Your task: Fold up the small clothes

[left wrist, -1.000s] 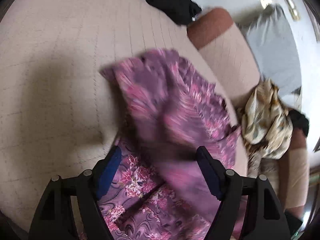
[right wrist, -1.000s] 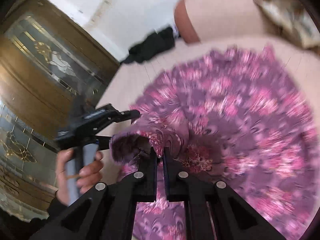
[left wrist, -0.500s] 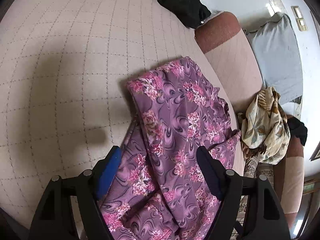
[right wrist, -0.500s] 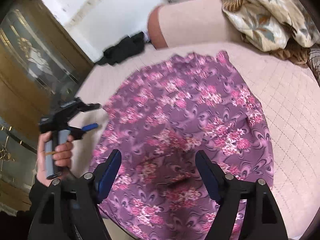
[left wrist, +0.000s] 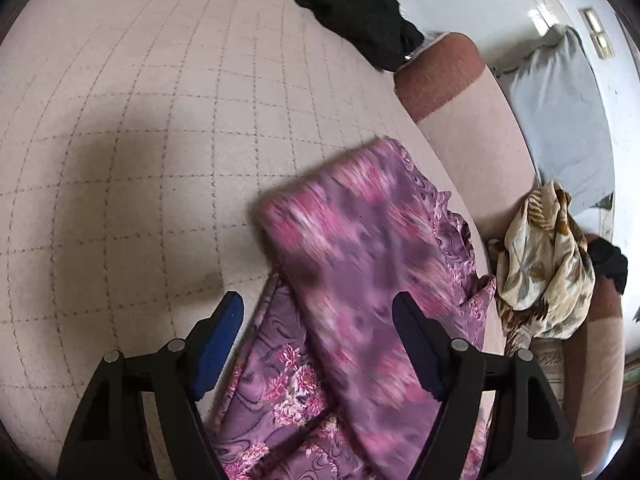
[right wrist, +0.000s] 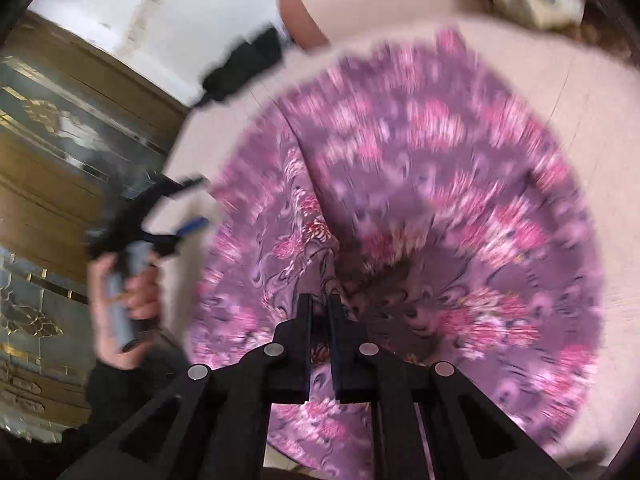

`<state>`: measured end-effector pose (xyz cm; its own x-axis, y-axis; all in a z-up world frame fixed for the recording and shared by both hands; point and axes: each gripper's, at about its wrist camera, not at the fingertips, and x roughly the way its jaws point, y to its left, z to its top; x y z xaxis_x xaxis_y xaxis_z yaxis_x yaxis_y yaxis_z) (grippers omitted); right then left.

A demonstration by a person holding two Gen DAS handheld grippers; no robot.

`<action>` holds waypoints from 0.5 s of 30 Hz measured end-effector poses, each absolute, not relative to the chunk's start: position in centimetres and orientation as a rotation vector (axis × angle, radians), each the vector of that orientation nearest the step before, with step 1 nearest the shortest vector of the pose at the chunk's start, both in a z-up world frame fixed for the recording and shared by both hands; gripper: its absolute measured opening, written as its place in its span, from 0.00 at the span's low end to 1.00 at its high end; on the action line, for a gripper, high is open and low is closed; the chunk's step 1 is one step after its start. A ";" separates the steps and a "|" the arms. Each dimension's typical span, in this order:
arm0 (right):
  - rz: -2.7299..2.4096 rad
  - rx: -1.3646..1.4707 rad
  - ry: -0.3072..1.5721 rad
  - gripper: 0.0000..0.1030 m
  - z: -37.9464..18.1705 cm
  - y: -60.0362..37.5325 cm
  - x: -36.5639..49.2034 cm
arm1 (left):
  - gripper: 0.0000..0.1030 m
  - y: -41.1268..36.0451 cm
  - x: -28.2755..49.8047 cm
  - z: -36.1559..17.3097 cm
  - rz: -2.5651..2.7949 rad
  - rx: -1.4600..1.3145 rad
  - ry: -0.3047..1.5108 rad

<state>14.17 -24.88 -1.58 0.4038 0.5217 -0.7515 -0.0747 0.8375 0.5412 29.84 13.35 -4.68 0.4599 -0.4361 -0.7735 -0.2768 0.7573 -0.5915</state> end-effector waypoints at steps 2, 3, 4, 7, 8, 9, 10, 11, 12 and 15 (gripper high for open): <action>0.350 0.440 1.113 0.10 -1.5 -26.0 13.4 | 0.74 13.5 29.9 -4.8 -0.113 -0.763 1.125; 0.322 0.421 1.154 0.11 -2.6 -26.5 13.3 | 0.74 13.5 30.0 -4.9 -0.116 -0.773 1.137; 0.283 0.373 1.225 0.20 -4.3 -26.5 13.6 | 0.73 13.4 30.3 -5.0 -0.125 -0.781 1.167; 0.220 0.201 1.331 0.27 -5.7 -25.5 14.0 | 0.69 13.8 31.1 -4.3 -0.138 -0.795 1.212; 0.268 0.215 1.291 0.44 -4.4 -25.3 14.2 | 0.69 14.3 31.7 -3.9 -0.122 -0.792 1.210; 0.315 0.236 1.250 0.57 -2.9 -25.1 14.8 | 0.69 14.8 32.5 -3.4 -0.089 -0.770 1.198; 0.354 0.237 1.197 0.79 -0.9 -24.6 16.0 | 0.69 15.0 33.0 -3.2 -0.066 -0.753 1.189; 0.377 0.221 1.165 0.81 0.3 -24.2 17.0 | 0.69 15.3 33.7 -3.1 -0.048 -0.736 1.179; 0.409 0.198 1.136 0.81 1.5 -23.4 18.5 | 0.69 15.5 34.4 -3.3 -0.049 -0.733 1.173; 0.528 0.236 1.107 0.80 2.7 -21.1 25.7 | 0.69 15.6 35.0 -5.6 -0.077 -0.796 1.195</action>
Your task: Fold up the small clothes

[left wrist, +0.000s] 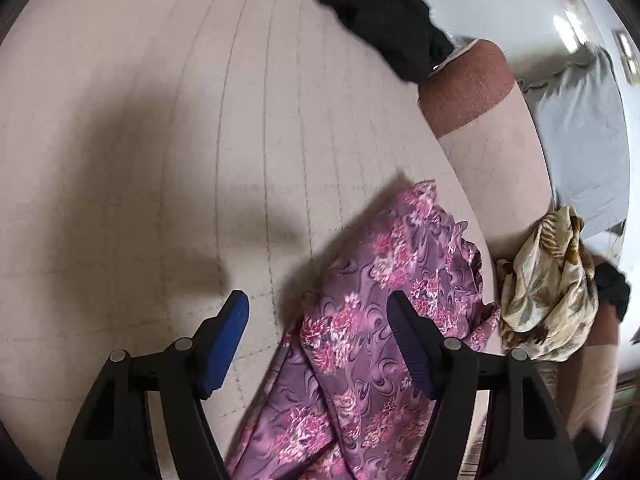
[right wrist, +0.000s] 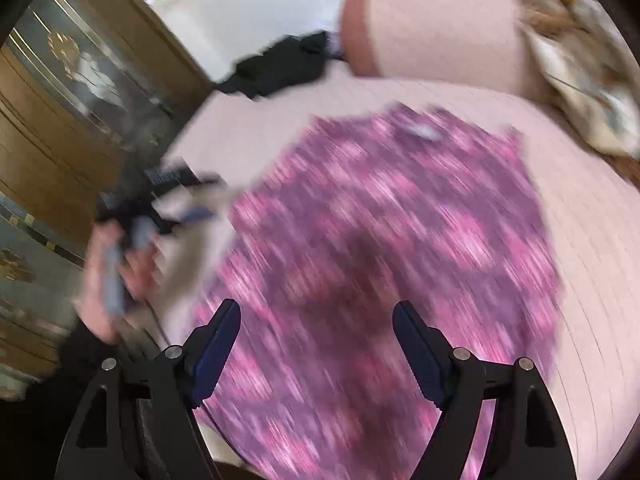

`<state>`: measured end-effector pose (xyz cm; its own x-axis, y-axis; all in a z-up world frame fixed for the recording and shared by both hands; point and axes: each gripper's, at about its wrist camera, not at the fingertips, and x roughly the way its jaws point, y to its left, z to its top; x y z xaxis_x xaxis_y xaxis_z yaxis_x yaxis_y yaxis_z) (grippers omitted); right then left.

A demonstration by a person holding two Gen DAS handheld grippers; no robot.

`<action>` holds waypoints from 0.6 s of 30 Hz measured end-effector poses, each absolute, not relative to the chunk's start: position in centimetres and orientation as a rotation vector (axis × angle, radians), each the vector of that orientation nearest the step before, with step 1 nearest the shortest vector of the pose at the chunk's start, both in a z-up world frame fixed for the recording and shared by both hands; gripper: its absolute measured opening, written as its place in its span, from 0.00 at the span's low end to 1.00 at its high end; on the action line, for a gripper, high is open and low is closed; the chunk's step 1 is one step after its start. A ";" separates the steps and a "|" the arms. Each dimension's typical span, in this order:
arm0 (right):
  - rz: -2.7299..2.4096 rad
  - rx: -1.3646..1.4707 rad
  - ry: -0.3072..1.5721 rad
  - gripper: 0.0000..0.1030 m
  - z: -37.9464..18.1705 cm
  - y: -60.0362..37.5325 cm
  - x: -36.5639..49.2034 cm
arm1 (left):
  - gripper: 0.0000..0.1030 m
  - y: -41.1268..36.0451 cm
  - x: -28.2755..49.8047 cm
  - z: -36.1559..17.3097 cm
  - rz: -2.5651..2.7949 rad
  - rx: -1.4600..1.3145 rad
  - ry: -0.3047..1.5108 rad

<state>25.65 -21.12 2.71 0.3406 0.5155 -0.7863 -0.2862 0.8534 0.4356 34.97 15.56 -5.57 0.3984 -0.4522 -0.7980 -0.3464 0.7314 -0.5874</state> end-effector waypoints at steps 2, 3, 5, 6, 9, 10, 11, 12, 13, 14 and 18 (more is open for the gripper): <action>0.555 0.287 1.113 0.76 1.8 -19.7 30.9 | 0.60 15.4 34.7 -7.3 -0.056 -0.850 1.231; 0.564 0.322 1.118 0.74 1.3 -19.0 33.4 | 0.60 15.3 34.7 -7.5 -0.053 -0.855 1.232; 0.593 0.389 1.148 0.66 -0.9 -17.1 39.0 | 0.60 15.0 35.1 -7.2 -0.083 -0.868 1.213; 0.592 0.401 1.163 0.66 -2.0 -16.1 41.6 | 0.59 14.9 35.3 -7.4 -0.110 -0.903 1.211; 0.552 0.385 1.206 0.57 -5.1 -12.7 48.7 | 0.29 14.0 35.9 -8.5 -0.145 -0.919 1.258; 0.549 0.383 1.224 0.51 -5.8 -11.9 50.1 | 0.21 13.8 35.9 -8.8 -0.127 -0.893 1.272; 0.548 0.375 1.251 0.43 -7.0 -10.9 51.6 | 0.14 13.9 35.8 -8.8 -0.122 -0.888 1.275; 0.541 0.350 1.277 0.39 -8.0 -10.0 52.6 | 0.10 14.0 35.7 -8.8 -0.127 -0.907 1.272; 0.516 0.319 1.306 0.24 -9.2 -9.1 53.3 | 0.09 14.3 35.5 -8.7 -0.137 -0.940 1.259; 0.507 0.307 1.318 0.04 -9.9 -8.8 53.6 | 0.07 14.5 35.2 -8.3 -0.142 -0.954 1.243; 0.569 0.345 1.180 0.03 -6.3 -9.1 52.8 | 0.06 15.1 34.2 -6.2 -0.138 -0.954 1.163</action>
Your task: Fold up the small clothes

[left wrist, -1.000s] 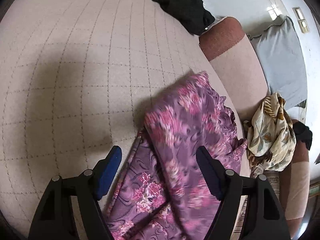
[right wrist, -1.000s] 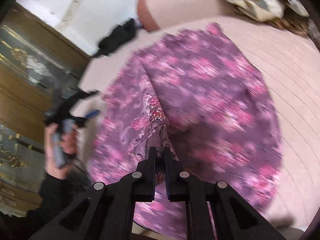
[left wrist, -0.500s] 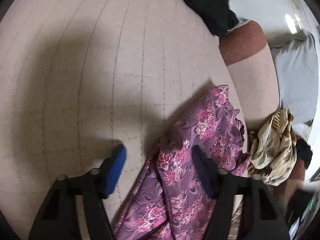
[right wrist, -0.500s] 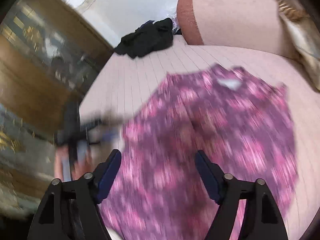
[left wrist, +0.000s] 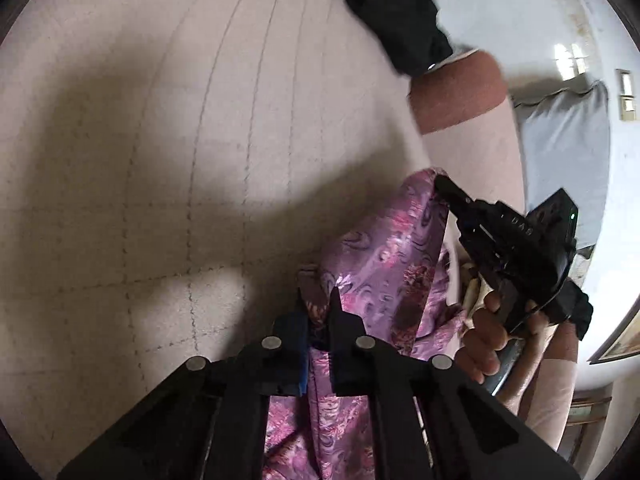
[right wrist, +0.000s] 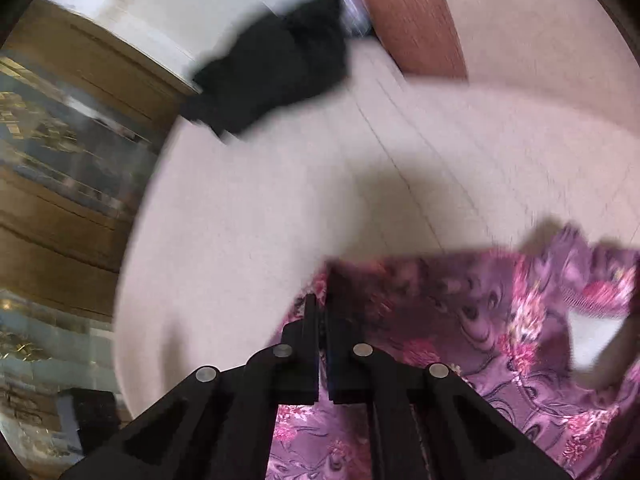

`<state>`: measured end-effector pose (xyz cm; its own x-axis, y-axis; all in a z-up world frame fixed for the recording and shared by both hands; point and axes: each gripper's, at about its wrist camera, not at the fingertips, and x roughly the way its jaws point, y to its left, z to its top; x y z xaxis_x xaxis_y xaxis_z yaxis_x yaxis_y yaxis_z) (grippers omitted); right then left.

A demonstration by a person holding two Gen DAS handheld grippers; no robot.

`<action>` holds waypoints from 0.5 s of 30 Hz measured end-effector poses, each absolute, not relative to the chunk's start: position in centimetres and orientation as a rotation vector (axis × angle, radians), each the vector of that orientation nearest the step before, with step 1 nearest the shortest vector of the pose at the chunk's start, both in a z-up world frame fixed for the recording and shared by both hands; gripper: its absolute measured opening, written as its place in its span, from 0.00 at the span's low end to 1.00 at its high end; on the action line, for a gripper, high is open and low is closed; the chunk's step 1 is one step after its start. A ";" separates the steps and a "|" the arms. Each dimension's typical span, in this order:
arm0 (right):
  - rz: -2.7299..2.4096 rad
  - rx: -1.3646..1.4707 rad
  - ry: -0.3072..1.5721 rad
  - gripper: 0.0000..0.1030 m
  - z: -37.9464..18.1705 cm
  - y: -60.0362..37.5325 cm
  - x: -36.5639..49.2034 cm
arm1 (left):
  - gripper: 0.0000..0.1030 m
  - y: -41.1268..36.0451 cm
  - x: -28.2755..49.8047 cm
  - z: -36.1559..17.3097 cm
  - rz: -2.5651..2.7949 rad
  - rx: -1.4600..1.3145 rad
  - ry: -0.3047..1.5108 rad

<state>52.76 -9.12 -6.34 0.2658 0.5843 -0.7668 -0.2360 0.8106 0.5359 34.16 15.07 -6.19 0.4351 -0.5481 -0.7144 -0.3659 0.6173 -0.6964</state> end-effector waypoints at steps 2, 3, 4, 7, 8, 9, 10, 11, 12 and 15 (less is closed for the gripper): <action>0.533 0.312 1.152 0.03 -5.9 -9.2 53.2 | 0.06 15.2 34.3 -6.3 -0.092 -0.910 1.159; 0.506 0.314 1.162 0.03 -6.6 -9.2 53.8 | 0.07 14.7 34.7 -6.8 -0.071 -0.865 1.196; 0.502 0.327 1.186 0.04 -7.7 -9.1 54.2 | 0.08 14.3 35.0 -7.2 -0.055 -0.812 1.246; 0.479 0.249 1.339 0.06 -11.2 -7.5 54.3 | 0.28 13.3 35.0 -7.0 -0.028 -0.721 1.255; 0.495 0.283 1.302 0.12 -10.4 -8.1 53.5 | 0.38 13.1 34.9 -6.2 -0.021 -0.683 1.223; 0.530 0.330 1.255 0.19 -8.9 -9.1 52.4 | 0.51 13.1 34.6 -5.2 -0.013 -0.646 1.182; 0.546 0.356 1.219 0.46 -7.6 -10.2 51.4 | 0.57 13.0 34.3 -4.1 -0.009 -0.613 1.135; 0.531 0.370 1.174 0.71 -5.9 -12.1 49.7 | 0.64 12.9 34.0 -3.0 -0.010 -0.582 1.095; 0.511 0.376 1.127 0.72 -4.4 -14.1 48.0 | 0.64 12.6 33.8 -2.0 -0.018 -0.547 1.081; 0.452 0.365 1.068 0.72 -2.0 -20.4 44.4 | 0.64 11.4 35.0 0.4 -0.111 -0.533 1.072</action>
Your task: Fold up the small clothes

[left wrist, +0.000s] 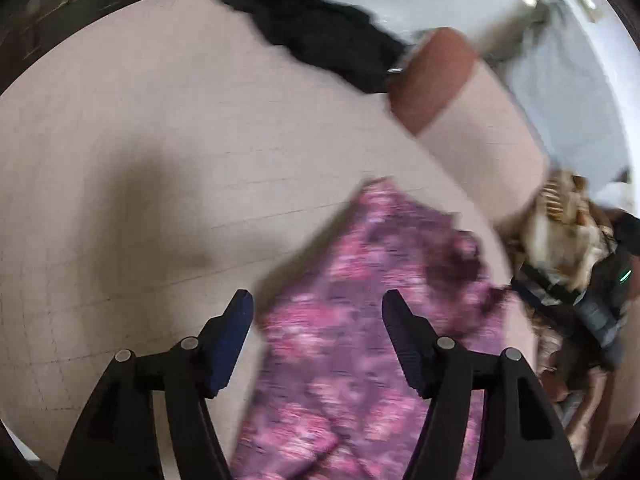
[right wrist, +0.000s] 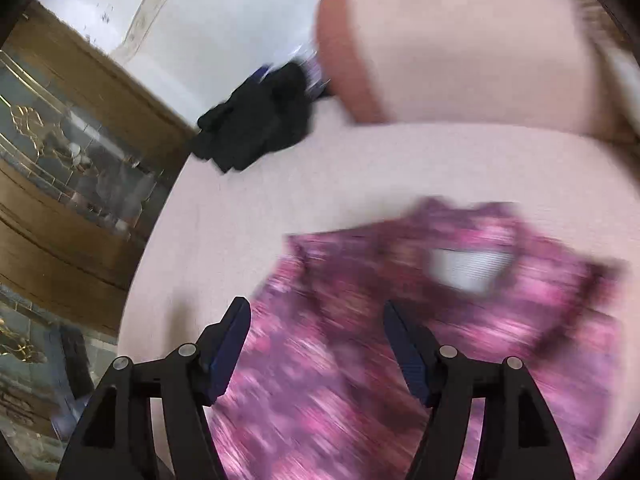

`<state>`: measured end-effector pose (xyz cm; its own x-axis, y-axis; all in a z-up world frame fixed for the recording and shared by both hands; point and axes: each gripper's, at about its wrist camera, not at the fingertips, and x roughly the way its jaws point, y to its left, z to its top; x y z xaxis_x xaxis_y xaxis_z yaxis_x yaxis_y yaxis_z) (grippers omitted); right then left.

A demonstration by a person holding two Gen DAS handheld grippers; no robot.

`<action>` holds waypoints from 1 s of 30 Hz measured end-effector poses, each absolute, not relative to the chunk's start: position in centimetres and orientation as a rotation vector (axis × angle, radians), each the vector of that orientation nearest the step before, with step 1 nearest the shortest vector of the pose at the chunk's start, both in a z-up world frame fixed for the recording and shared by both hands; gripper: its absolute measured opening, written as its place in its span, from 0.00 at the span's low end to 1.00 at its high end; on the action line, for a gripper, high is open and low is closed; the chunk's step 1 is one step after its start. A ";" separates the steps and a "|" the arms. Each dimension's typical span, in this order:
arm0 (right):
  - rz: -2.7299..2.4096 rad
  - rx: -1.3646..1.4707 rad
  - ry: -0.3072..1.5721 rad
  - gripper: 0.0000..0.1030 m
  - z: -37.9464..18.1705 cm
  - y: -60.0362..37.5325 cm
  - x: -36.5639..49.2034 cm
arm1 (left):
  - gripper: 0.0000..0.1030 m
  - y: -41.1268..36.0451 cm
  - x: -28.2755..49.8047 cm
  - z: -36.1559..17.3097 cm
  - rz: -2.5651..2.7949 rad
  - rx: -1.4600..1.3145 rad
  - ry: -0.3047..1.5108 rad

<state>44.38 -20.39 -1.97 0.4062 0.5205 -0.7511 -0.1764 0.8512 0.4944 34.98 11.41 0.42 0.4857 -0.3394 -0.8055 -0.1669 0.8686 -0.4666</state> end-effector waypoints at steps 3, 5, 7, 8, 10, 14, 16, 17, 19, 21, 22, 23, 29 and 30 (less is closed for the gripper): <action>0.297 0.391 1.049 0.72 -1.6 -27.6 43.1 | 0.79 9.0 37.0 3.1 -0.107 -0.404 1.001; 0.187 0.435 1.079 0.72 -2.9 -32.8 43.8 | 0.82 7.4 40.4 3.0 -0.124 -0.354 1.003; 0.133 0.494 1.116 0.72 -5.2 -36.1 44.9 | 0.82 5.7 44.6 1.4 -0.100 -0.282 1.049; 0.114 0.497 1.135 0.72 -6.1 -36.9 45.5 | 0.82 5.1 46.2 0.5 -0.101 -0.265 1.076; 0.119 0.512 1.172 0.72 -7.9 -37.7 47.0 | 0.82 2.9 49.5 -1.9 -0.080 -0.178 1.136; 0.168 0.542 1.220 0.51 -11.2 -36.8 48.8 | 0.75 1.7 52.8 -6.1 -0.082 -0.127 1.217; 0.117 0.459 1.237 0.26 -11.7 -36.6 48.7 | 0.53 2.6 53.4 -8.3 -0.025 -0.159 1.262; 0.135 0.470 1.222 0.21 -11.7 -37.1 48.6 | 0.50 2.8 53.2 -8.1 -0.022 -0.170 1.223; 0.158 0.487 1.216 0.11 -11.9 -37.9 48.2 | 0.00 2.4 52.9 -7.7 -0.088 -0.144 1.189; 0.158 0.455 1.203 0.09 -11.7 -37.8 48.0 | 0.02 2.4 53.2 -6.9 -0.090 -0.143 1.185; 0.153 0.445 1.187 0.08 -11.3 -37.8 48.0 | 0.02 2.6 53.1 -6.0 -0.093 -0.155 1.150; 0.152 0.452 1.153 0.08 -10.6 -37.9 47.9 | 0.02 3.1 53.1 -4.8 -0.088 -0.191 1.103; 0.067 0.528 1.163 0.12 -13.0 -40.7 48.6 | 0.06 2.7 54.3 -8.4 -0.004 -0.131 1.142; 0.081 0.531 1.145 0.16 -12.4 -40.9 48.4 | 0.19 2.2 53.9 -8.0 -0.035 -0.132 1.152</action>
